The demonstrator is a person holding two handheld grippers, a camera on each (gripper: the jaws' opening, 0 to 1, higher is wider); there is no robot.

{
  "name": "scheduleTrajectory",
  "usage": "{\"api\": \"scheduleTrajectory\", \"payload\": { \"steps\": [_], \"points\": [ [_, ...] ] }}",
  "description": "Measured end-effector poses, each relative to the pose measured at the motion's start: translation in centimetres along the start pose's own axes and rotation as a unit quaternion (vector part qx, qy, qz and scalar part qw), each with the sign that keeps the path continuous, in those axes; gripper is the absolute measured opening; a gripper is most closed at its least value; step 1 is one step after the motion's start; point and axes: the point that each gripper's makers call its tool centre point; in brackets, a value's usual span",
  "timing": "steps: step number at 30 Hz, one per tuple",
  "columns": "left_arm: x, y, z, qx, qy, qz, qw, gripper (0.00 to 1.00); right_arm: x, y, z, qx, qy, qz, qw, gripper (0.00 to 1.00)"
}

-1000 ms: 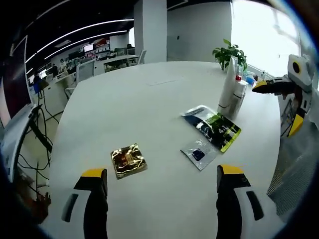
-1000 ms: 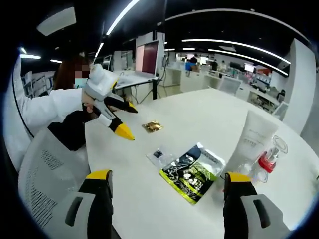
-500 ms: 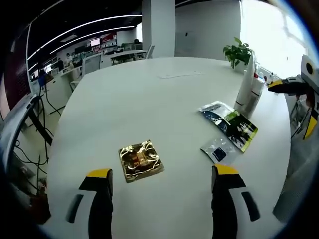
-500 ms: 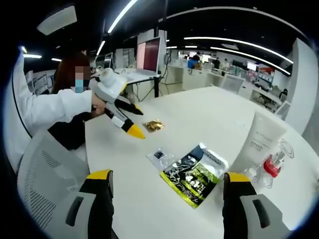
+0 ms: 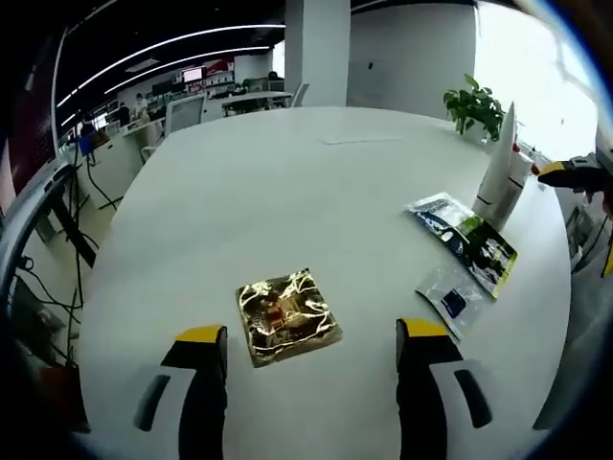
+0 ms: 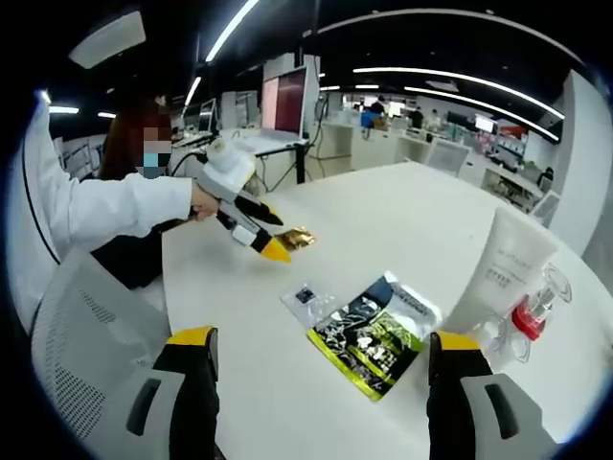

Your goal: Arrange the skincare products in the storage area until every visible bottle or jar stands upright without overlapping.

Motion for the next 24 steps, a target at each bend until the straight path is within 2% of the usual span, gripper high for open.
{"api": "scheduleTrajectory", "payload": {
  "steps": [3,7,11,15,24],
  "points": [
    [-0.1,0.7,-0.8,0.000,0.008,0.000,1.0000,0.68,0.0,0.2,-0.2,-0.003,-0.001,-0.001,1.0000,0.94],
    [0.0,0.7,-0.7,-0.002,0.017,0.000,0.9998,0.65,-0.1,0.5,-0.4,-0.006,-0.004,-0.003,1.0000,0.93],
    [0.2,1.0,-1.3,-0.001,0.018,-0.006,0.9998,0.67,-0.4,0.8,-0.5,-0.009,-0.005,-0.002,0.9999,0.93],
    [0.1,1.2,-1.8,-0.004,0.023,-0.006,0.9997,0.63,-0.6,0.9,-0.5,-0.011,-0.006,-0.001,0.9999,0.92],
    [-0.6,1.5,-1.2,-0.002,0.038,-0.016,0.9992,0.59,-0.6,1.3,-0.7,-0.015,-0.012,-0.004,0.9998,0.92]
  ]
}}
Point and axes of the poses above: the point that each gripper's makers call its tool centre point, and the gripper's own axes: y roughly forward along the fingers, z roughly to its right, x roughly out of its underside, and after that the axes turned 10 degrees about -z, right-handed
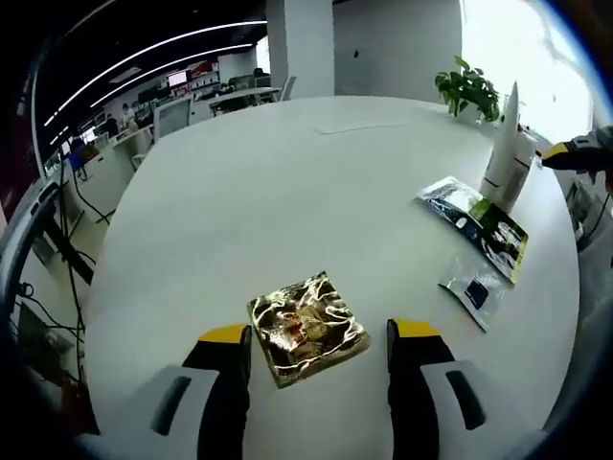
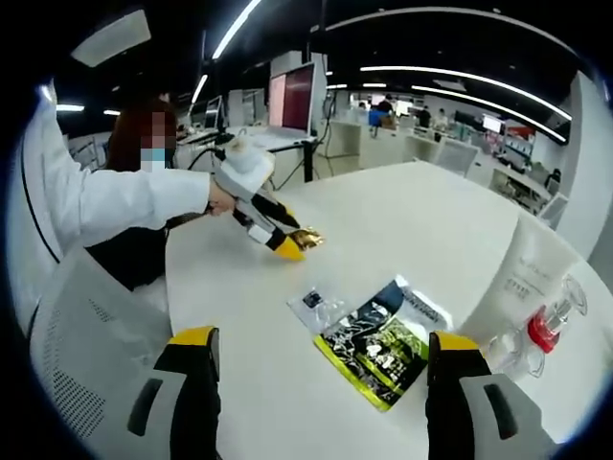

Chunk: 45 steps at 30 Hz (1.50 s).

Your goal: Arrange the skincare products in the storage area until every visible bottle or jar stands upright without overlapping.

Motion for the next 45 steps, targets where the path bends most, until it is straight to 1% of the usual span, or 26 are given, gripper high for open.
{"api": "scheduleTrajectory", "payload": {
  "steps": [2,8,12,16,20,22,25,26,29,31,32,33,36,37,40,42,45],
  "points": [
    [-0.2,-0.2,0.4,0.002,0.003,-0.003,1.0000,0.57,-0.1,0.0,-0.1,-0.002,0.000,0.001,1.0000,0.92],
    [-0.6,-0.2,0.4,0.007,0.009,-0.007,0.9999,0.50,-0.1,0.2,0.0,-0.002,0.001,0.000,1.0000,0.92],
    [-0.7,-0.6,1.3,0.013,0.017,-0.008,0.9997,0.46,0.0,0.4,0.0,-0.005,0.001,-0.001,1.0000,0.91],
    [-0.5,-0.8,1.2,0.013,0.015,-0.010,0.9997,0.45,-0.3,0.9,-0.3,-0.011,-0.006,-0.003,0.9999,0.89],
    [-0.2,-0.3,0.2,0.017,0.012,-0.012,0.9997,0.44,-0.8,1.4,-0.6,-0.023,-0.008,0.001,0.9997,0.86],
    [-0.1,-0.4,0.4,0.020,0.009,-0.013,0.9997,0.44,-0.9,1.8,-0.8,-0.031,-0.006,0.004,0.9995,0.85],
    [0.2,-0.9,1.3,0.028,0.006,-0.015,0.9995,0.44,-1.0,2.4,-1.1,-0.042,-0.008,0.004,0.9991,0.79],
    [0.2,-0.8,1.1,0.029,0.008,-0.015,0.9994,0.44,-1.0,2.7,-1.2,-0.047,-0.007,0.005,0.9989,0.76],
    [0.3,-0.9,1.6,0.035,0.009,-0.015,0.9993,0.44,-1.0,3.6,-1.5,-0.060,-0.004,0.004,0.9982,0.71],
    [0.3,-1.1,2.1,0.043,0.006,-0.012,0.9990,0.44,-0.8,4.3,-1.7,-0.068,-0.007,-0.003,0.9976,0.65],
    [0.3,-1.3,2.7,0.049,0.004,-0.012,0.9987,0.44,-0.7,4.5,-1.7,-0.068,-0.008,-0.005,0.9977,0.63],
    [0.3,-1.4,3.0,0.053,0.004,-0.010,0.9986,0.44,-0.7,4.9,-1.7,-0.068,-0.015,-0.007,0.9976,0.62],
    [0.3,-1.5,3.6,0.060,0.008,-0.010,0.9981,0.44,-0.5,5.8,-1.8,-0.074,-0.020,-0.013,0.9970,0.53],
    [0.3,-1.3,3.4,0.062,0.008,-0.008,0.9980,0.44,-0.6,6.2,-1.7,-0.075,-0.018,-0.011,0.9969,0.49],
    [0.1,-1.3,3.5,0.075,0.002,0.001,0.9971,0.44,-0.6,6.8,-1.6,-0.075,-0.014,-0.012,0.9970,0.45],
    [0.1,-1.2,3.6,0.077,0.001,0.001,0.9970,0.44,-0.7,7.2,-1.4,-0.075,-0.011,-0.011,0.9971,0.42],
    [0.0,-1.5,4.9,0.085,0.015,0.011,0.9962,0.44,-1.0,7.7,-1.5,-0.080,-0.005,-0.007,0.9967,0.38]
  ]
}}
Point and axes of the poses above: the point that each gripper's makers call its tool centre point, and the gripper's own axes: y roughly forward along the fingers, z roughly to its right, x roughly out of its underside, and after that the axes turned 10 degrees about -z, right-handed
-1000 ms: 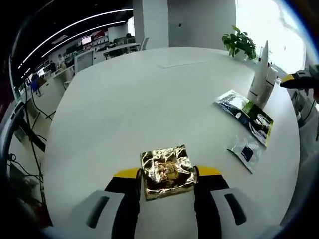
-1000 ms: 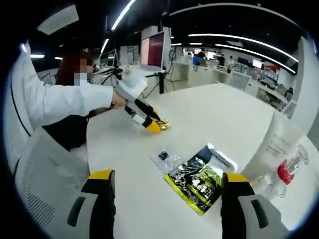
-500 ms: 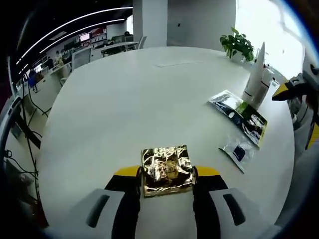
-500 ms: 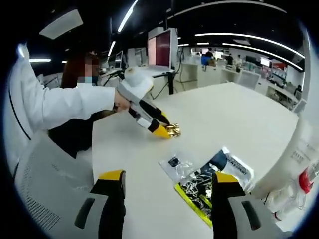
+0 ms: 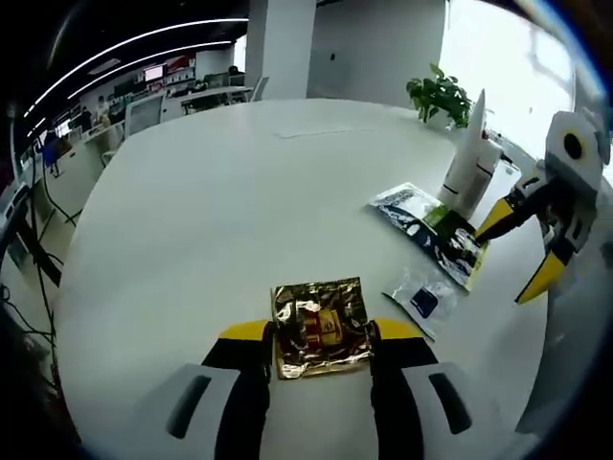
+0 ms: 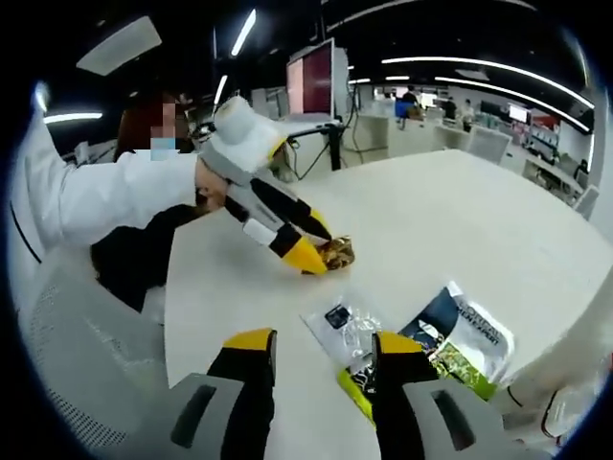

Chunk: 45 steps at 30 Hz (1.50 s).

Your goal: Arrange the skincare products in the storage area until every visible bottle or jar stands upright without overlapping.

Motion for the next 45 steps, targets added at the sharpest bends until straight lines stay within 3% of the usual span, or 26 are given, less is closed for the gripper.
{"api": "scheduleTrajectory", "payload": {
  "steps": [9,12,26,36,45],
  "points": [
    [-0.8,-0.4,2.9,0.019,0.033,0.023,0.9990,0.44,-0.6,1.3,1.2,0.005,0.016,0.006,0.9999,0.22],
    [-0.9,-0.3,3.6,0.022,0.041,0.028,0.9985,0.44,-0.5,2.0,1.6,0.007,0.023,0.001,0.9997,0.22],
    [-1.4,-0.1,4.4,0.031,0.087,0.050,0.9945,0.43,-2.4,3.4,1.5,-0.034,0.110,0.038,0.9926,0.13],
    [-1.5,-0.2,5.3,0.041,0.103,0.058,0.9921,0.43,-2.3,3.8,0.8,-0.044,0.122,0.037,0.9909,0.00],
    [-1.5,-0.2,5.2,0.044,0.107,0.065,0.9911,0.43,-2.3,3.5,0.7,-0.042,0.109,0.038,0.9924,0.00]
  ]
}}
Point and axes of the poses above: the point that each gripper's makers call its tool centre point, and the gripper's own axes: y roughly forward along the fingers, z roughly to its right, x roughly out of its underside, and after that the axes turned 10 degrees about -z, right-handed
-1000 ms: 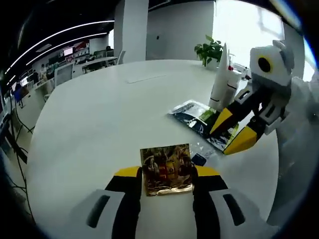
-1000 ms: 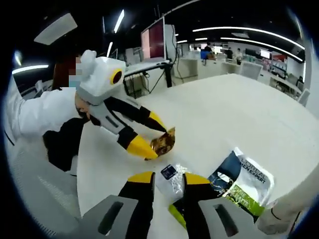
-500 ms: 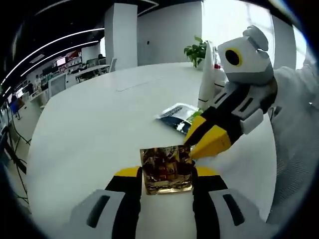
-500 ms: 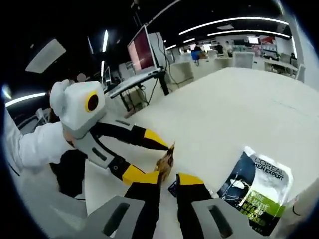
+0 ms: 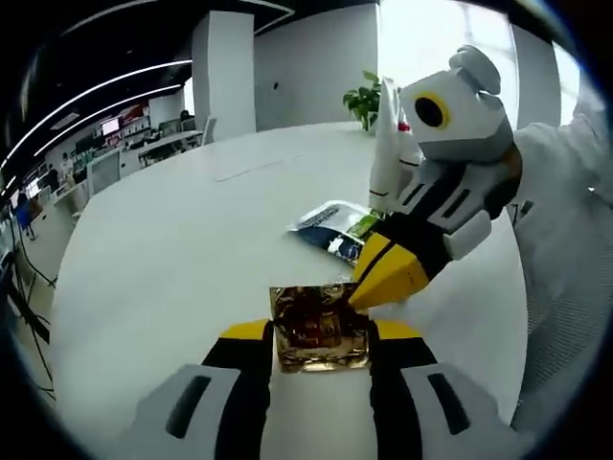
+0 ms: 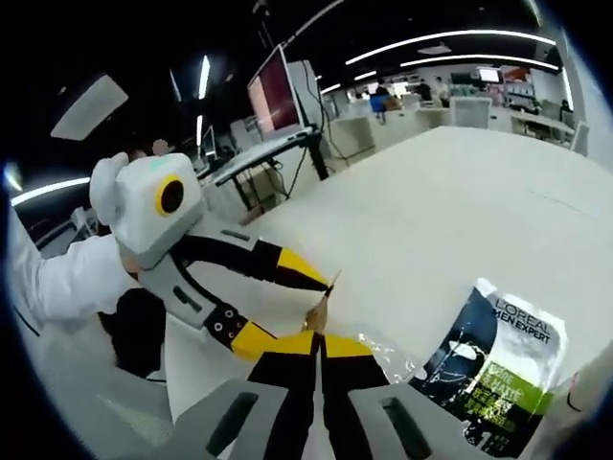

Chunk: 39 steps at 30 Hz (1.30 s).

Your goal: Arrange the skincare products in the storage area until every visible bottle or jar stands upright without overlapping.

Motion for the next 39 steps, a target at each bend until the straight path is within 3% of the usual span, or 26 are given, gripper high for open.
{"api": "scheduleTrajectory", "payload": {
  "steps": [7,12,17,19,22,26,30,35,38,39],
  "points": [
    [-1.3,-1.0,0.3,0.010,-0.045,0.034,0.9983,0.40,-0.8,-2.8,0.3,0.014,0.006,0.038,0.9992,0.00],
    [-3.1,-2.2,0.8,0.047,-0.121,0.086,0.9879,0.36,-1.5,-5.6,1.5,0.007,0.061,0.091,0.9939,0.00],
    [-5.6,-3.6,1.1,0.107,-0.198,0.146,0.9633,0.28,-2.5,-8.5,1.0,-0.021,0.105,0.147,0.9834,0.00],
    [-6.5,-4.0,1.4,0.121,-0.204,0.160,0.9582,0.26,-2.8,-9.5,0.9,-0.021,0.113,0.162,0.9801,0.00],
    [-8.1,-4.7,2.6,0.162,-0.229,0.185,0.9419,0.25,-3.5,-10.8,0.2,-0.037,0.130,0.191,0.9721,0.00],
    [-9.0,-5.3,3.3,0.188,-0.241,0.203,0.9304,0.23,-4.1,-12.4,-0.6,-0.054,0.146,0.224,0.9621,0.00],
    [-10.5,-6.2,3.7,0.214,-0.261,0.233,0.9122,0.12,-4.3,-13.2,-0.7,-0.060,0.156,0.237,0.9571,0.00],
    [-10.7,-6.2,3.5,0.220,-0.269,0.231,0.9087,0.04,-4.3,-13.4,-0.5,-0.067,0.178,0.250,0.9494,0.00],
    [-10.6,-6.2,3.6,0.221,-0.262,0.222,0.9127,0.00,-3.6,-12.9,-0.2,-0.043,0.157,0.231,0.9592,0.00],
    [-10.5,-6.0,3.6,0.218,-0.264,0.217,0.9142,0.00,-3.6,-12.7,-0.3,-0.044,0.157,0.231,0.9592,0.00]
  ]
}}
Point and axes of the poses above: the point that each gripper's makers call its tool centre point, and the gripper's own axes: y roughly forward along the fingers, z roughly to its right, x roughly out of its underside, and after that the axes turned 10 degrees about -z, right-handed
